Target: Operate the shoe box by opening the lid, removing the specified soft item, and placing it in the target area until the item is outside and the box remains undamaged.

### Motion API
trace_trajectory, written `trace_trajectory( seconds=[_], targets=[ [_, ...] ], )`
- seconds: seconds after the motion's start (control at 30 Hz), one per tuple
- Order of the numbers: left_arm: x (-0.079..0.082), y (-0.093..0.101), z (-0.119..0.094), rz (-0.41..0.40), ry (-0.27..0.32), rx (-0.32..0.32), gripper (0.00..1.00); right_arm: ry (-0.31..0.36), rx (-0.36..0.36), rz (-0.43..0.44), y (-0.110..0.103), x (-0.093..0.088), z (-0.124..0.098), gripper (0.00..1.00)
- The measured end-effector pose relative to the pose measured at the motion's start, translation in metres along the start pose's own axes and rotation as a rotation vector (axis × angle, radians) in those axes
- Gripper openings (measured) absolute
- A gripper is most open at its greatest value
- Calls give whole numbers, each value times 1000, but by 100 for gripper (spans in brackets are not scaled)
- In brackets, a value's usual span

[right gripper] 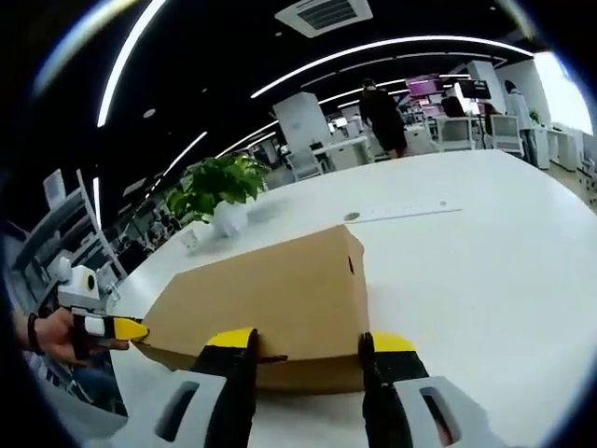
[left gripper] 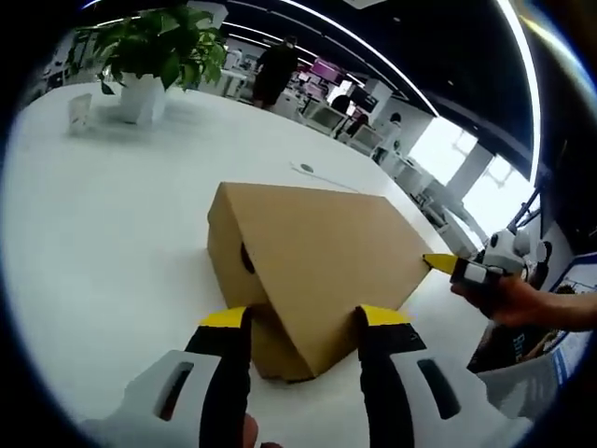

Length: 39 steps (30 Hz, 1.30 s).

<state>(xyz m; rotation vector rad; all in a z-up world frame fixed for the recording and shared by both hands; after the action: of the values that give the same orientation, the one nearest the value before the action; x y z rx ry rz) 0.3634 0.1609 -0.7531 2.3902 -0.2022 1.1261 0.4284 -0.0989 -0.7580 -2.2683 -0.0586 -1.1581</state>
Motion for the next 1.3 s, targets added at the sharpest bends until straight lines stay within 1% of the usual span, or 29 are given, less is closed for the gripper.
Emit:
trace_trajectory(
  seconds=[0.13,0.2,0.33,0.6,0.73,0.97,1.1,1.13,1.17,1.2,1.23,1.27,1.3],
  targets=[
    [-5,-8,-16,8,-13,2,44,-17,19,-8,-14,-10,0,41],
    [-7,-12,-24,20,-17,4,42,-19,19,-8,-21,-15,-1,41],
    [-14,-17,-37,18,-27,2,42,-39,26,-19,-34,-22,-4,41],
    [-24,-18,-55,19,-24,7,42,-51,35,-23,-49,-36,-12,41],
    [-28,-18,-60,18,-24,9,42,-53,40,-26,-52,-40,-14,41],
    [-29,-18,-60,13,-25,11,42,-57,44,-28,-53,-41,-15,41],
    [-29,-17,-60,13,-22,12,42,-75,92,-59,-51,-39,-16,41],
    [-29,-17,-61,19,-19,13,42,-76,113,-112,-52,-38,-17,40],
    [-30,-16,-62,32,-13,14,42,-79,122,-146,-52,-37,-18,39],
    [-30,-15,-62,58,-13,9,43,-86,131,-124,-53,-38,-19,40],
    [-30,-14,-63,102,-12,-6,45,-88,148,-131,-53,-38,-20,40],
    [-31,-13,-63,130,-16,-17,46,-90,153,-139,-53,-38,-20,41],
    [-33,-10,-63,158,-19,-32,49,-103,182,-165,-55,-39,-21,44]
  ],
)
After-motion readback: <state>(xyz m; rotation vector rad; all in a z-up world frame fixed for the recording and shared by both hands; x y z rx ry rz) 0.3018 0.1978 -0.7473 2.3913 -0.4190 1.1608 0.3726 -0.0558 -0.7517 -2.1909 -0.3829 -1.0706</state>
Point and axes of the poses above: the point that each gripper's makers call its tool centre point, and the gripper's own axes: z roughly forward along the fingers, y roughly to its right, x roughly out of its top, the point moved 3 cm from there along -z, roughly backward along the fingers, and after that the axes turned 9 degrees about z, right-handed, at the moved point
